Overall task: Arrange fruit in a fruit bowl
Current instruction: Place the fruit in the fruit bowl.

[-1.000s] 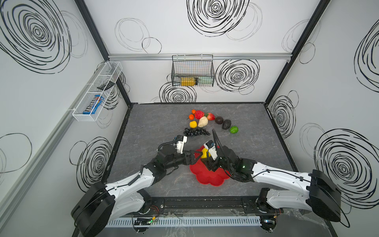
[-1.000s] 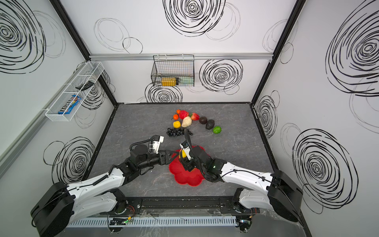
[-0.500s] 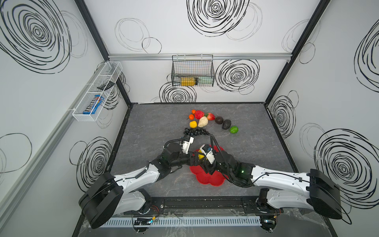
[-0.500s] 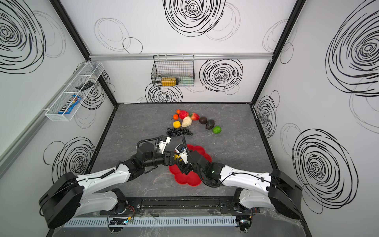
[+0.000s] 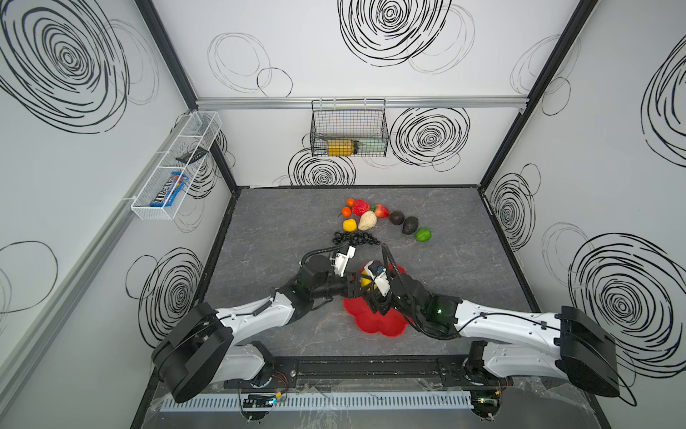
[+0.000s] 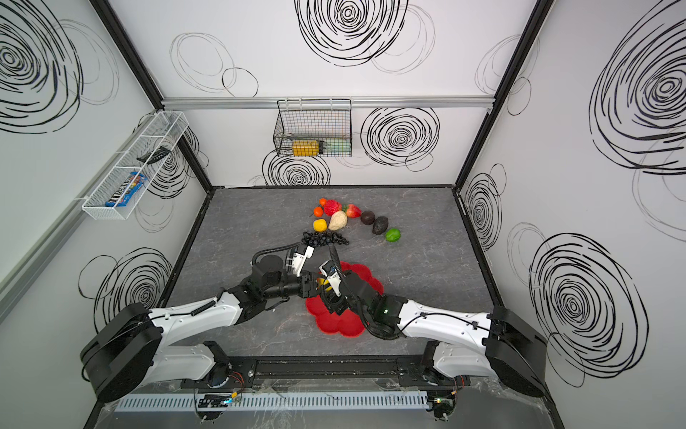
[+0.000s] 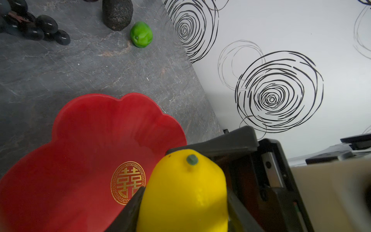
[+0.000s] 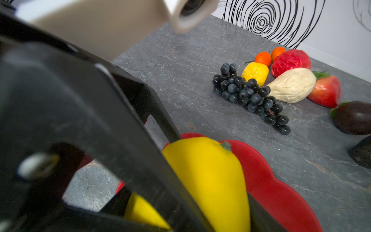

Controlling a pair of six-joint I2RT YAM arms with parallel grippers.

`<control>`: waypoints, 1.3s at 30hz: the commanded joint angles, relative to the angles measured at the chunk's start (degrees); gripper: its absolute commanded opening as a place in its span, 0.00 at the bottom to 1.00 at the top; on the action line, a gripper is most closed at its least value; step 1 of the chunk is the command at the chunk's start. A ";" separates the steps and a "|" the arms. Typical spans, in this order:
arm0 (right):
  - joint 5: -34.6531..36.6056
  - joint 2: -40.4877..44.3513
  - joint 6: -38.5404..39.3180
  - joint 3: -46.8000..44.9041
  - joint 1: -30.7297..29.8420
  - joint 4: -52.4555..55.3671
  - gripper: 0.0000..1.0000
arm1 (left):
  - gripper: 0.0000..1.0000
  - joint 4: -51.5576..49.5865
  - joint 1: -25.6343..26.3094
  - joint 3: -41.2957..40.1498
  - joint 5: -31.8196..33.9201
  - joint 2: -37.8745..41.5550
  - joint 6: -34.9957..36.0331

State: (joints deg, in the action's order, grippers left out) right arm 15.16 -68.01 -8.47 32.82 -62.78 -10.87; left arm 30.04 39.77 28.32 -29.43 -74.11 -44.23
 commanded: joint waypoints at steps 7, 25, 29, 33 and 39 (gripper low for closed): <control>1.74 12.31 -5.78 -4.25 5.22 3.97 0.93 | 0.50 -3.11 0.71 3.80 8.59 -1.42 3.02; -3.73 35.51 -20.12 -15.61 27.69 9.45 0.99 | 0.54 -23.11 15.27 22.01 40.28 -17.98 0.39; -6.40 35.71 -20.79 -16.01 29.16 8.83 0.99 | 0.55 -22.98 15.69 23.75 42.35 -21.65 -0.42; -7.79 35.84 -20.62 -16.64 29.64 9.22 0.99 | 0.55 -24.07 15.61 24.94 43.99 -23.69 -2.08; -9.35 35.81 -21.13 -17.67 30.26 8.85 0.99 | 0.59 -21.93 15.34 24.68 42.52 -25.85 -4.26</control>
State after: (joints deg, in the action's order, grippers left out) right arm 7.07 -32.32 -28.51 15.79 -32.93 -1.85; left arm 6.07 55.18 51.35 12.45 -98.78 -46.35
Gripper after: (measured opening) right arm 0.991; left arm 0.594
